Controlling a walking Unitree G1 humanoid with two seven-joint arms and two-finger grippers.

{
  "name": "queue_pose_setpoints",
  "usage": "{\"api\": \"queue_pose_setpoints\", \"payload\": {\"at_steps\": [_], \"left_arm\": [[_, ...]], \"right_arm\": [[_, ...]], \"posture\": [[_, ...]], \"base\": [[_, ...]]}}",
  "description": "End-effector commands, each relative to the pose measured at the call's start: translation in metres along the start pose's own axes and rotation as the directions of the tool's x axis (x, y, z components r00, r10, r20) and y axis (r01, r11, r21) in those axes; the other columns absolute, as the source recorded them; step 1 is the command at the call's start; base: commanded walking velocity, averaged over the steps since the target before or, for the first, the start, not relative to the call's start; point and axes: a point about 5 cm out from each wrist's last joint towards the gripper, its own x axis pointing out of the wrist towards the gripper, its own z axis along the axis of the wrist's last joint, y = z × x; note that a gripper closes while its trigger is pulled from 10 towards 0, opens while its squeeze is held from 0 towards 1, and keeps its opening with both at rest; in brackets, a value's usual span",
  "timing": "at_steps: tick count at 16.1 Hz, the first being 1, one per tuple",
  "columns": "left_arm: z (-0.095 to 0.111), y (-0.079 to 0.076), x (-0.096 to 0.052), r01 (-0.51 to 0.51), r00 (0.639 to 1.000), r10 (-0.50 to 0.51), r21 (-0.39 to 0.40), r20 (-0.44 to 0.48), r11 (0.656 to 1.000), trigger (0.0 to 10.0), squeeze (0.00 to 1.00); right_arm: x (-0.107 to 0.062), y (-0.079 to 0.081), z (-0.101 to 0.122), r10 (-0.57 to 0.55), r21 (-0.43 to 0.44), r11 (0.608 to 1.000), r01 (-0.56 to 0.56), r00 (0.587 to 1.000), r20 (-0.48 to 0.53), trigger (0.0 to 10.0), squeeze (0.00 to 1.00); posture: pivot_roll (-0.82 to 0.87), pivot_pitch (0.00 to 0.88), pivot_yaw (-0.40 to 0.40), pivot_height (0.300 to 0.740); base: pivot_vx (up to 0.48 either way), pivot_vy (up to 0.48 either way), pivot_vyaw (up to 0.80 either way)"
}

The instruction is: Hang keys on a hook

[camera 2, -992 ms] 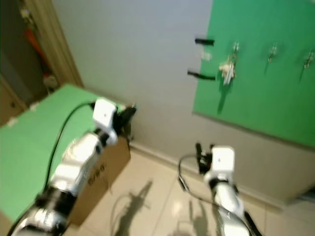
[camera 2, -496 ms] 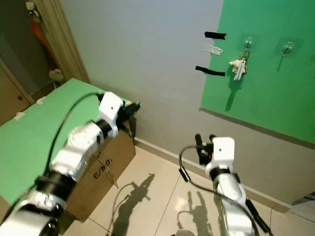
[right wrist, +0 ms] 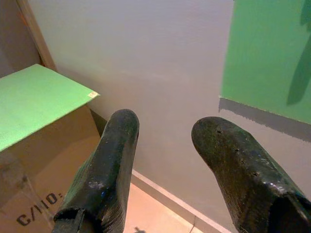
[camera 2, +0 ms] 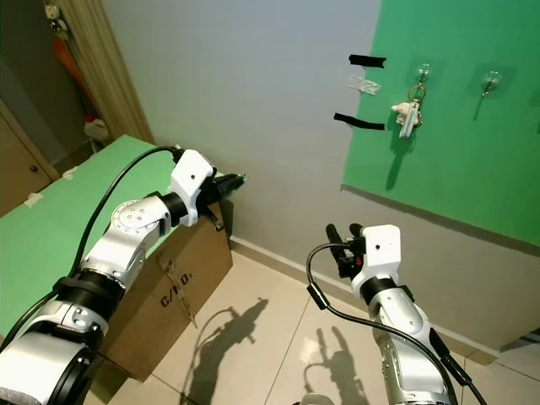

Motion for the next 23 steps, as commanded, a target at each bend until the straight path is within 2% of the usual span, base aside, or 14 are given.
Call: {"api": "queue_pose_setpoints", "payload": {"at_steps": [1, 3, 5, 7, 8, 11, 13, 15, 18, 20, 23], "left_arm": [[0.005, 0.001, 0.001, 0.047, 0.999, -0.047, 0.038, -0.004, 0.998, 10.0, 0.0], [0.006, 0.0, 0.004, 0.083, 0.997, -0.083, 0.03, 0.001, 0.996, 10.0, 0.0], [0.01, -0.002, 0.007, 0.133, 0.991, -0.133, 0.006, 0.024, 0.991, 10.0, 0.0], [0.022, 0.003, 0.008, 0.178, 0.983, -0.178, -0.008, 0.053, 0.984, 10.0, 0.0], [0.025, 0.004, 0.008, 0.191, 0.98, -0.19, -0.009, 0.062, 0.982, 10.0, 0.0], [0.049, 0.014, 0.006, 0.343, 0.935, -0.335, -0.057, 0.113, 0.938, 10.0, 0.0], [0.056, 0.017, 0.004, 0.41, 0.908, -0.404, -0.049, 0.109, 0.911, 10.0, 0.0], [0.061, 0.019, -0.001, 0.499, 0.865, -0.496, -0.029, 0.082, 0.866, 10.0, 0.0], [0.071, 0.023, -0.001, 0.547, 0.836, -0.54, -0.056, 0.102, 0.836, 10.0, 0.0], [0.081, 0.019, 0.002, 0.588, 0.804, -0.57, -0.092, 0.17, 0.803, 10.0, 0.0], [0.081, 0.014, 0.005, 0.605, 0.791, -0.581, -0.105, 0.19, 0.789, 10.0, 0.0]], "right_arm": [[0.001, 0.0, 0.007, 0.017, 0.0, 1.0, -0.017, 1.0, 0.016, 10.0, 0.0], [0.002, 0.0, 0.009, 0.022, 0.008, 1.0, -0.022, 1.0, 0.017, 10.0, 0.0], [0.004, 0.005, 0.013, 0.076, 0.034, 0.996, -0.076, 0.997, 0.011, 10.0, 0.0], [0.005, 0.018, 0.023, 0.217, 0.055, 0.975, -0.216, 0.976, -0.008, 10.0, 0.0], [0.006, 0.02, 0.026, 0.249, 0.058, 0.967, -0.248, 0.968, -0.008, 10.0, 0.0], [0.009, 0.034, 0.056, 0.404, 0.046, 0.913, -0.404, 0.915, 0.017, 10.0, 0.0], [0.009, 0.038, 0.064, 0.451, 0.03, 0.892, -0.451, 0.892, 0.008, 10.0, 0.0], [0.009, 0.039, 0.069, 0.481, 0.007, 0.877, -0.481, 0.877, -0.012, 10.0, 0.0], [0.011, 0.043, 0.081, 0.517, 0.004, 0.856, -0.517, 0.856, 0.001, 10.0, 0.0], [0.017, 0.048, 0.092, 0.53, 0.029, 0.847, -0.531, 0.847, 0.044, 10.0, 0.0], [0.019, 0.054, 0.097, 0.551, 0.066, 0.829, -0.555, 0.832, 0.068, 10.0, 0.0]], "posture": [[-0.25, 0.0, 0.06, 0.736], [-0.26, 0.0, 0.063, 0.736], [-0.25, 0.0, 0.069, 0.736], [-0.25, 0.0, 0.085, 0.736], [-0.25, 0.0, 0.087, 0.736], [-0.24, 0.0, 0.099, 0.736], [-0.24, 0.0, 0.1, 0.736], [-0.24, 0.0, 0.104, 0.736], [-0.25, 0.0, 0.116, 0.736], [-0.25, 0.0, 0.12, 0.736], [-0.25, 0.0, 0.122, 0.736]], "base": [[0.0, 0.0, 0.0], [0.0, 0.0, 0.0], [0.0, 0.0, 0.0], [0.0, 0.0, 0.0], [0.0, 0.0, 0.0], [0.0, 0.0, 0.0], [0.0, 0.0, 0.0], [0.0, 0.0, 0.0], [0.0, 0.0, 0.0], [0.0, 0.0, 0.0], [0.0, 0.0, 0.0]]}}
